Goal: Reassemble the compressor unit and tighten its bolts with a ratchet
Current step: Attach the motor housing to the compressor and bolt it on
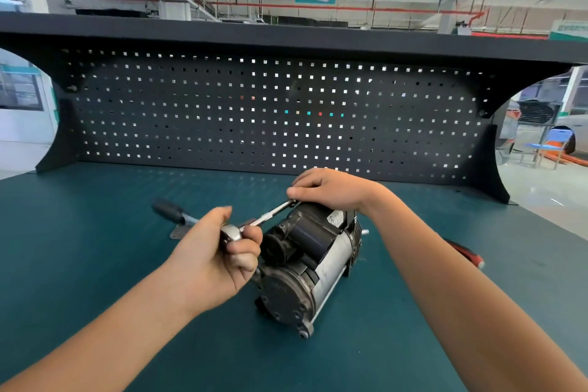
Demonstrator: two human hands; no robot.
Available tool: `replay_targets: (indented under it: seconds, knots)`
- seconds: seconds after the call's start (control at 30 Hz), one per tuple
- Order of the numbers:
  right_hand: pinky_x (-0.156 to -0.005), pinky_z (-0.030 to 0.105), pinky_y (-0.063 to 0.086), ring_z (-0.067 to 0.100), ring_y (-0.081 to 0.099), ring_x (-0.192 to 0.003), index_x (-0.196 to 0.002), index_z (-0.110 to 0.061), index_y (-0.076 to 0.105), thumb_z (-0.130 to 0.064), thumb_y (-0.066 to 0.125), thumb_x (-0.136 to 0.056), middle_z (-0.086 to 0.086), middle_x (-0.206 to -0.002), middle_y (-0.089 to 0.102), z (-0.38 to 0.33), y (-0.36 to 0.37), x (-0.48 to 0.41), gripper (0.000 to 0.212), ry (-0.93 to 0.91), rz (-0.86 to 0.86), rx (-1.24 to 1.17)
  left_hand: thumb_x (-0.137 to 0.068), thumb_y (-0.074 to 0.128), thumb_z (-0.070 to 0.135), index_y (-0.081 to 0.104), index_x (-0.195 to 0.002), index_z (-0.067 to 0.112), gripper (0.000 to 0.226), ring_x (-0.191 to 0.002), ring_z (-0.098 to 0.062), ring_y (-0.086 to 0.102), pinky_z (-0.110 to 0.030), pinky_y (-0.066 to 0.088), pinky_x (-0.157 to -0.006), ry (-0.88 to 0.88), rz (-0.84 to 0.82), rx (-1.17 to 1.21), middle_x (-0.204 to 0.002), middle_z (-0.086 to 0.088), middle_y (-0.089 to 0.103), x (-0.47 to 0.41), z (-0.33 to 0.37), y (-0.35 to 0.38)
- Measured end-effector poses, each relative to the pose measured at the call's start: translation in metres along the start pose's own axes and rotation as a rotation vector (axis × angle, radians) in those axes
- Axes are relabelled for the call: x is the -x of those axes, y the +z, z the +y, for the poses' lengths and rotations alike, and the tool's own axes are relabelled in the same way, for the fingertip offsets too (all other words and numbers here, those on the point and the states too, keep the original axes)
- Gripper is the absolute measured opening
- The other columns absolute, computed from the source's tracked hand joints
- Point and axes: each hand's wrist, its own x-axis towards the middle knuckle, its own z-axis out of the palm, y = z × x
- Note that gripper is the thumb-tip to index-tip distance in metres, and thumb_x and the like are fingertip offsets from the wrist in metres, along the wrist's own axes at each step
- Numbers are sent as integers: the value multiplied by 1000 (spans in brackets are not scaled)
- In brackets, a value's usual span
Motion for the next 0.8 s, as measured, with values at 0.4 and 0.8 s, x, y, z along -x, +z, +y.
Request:
replay_targets:
  seconds: [0.4, 0.8]
  knots:
    - [-91, 36, 25, 4, 52, -85, -57, -40, 64, -59, 49, -85, -20, -79, 60, -4, 2, -1, 37, 20, -43, -18, -85, 21, 55, 32, -109, 42, 29, -54, -21, 57, -27, 38, -50, 1162, 18, -1901, -64, 5, 63, 6, -4, -11]
    - [-109, 56, -5, 5, 45, -108, -60, -34, 62, -48, 58, -85, -20, -102, 61, 0, 9, -4, 29, 63, 123, -15, -93, 41, 24, 56, -94, 12, 19, -26, -7, 26, -10, 21, -28, 82, -38, -377, -45, -3, 45, 6, 1, 5]
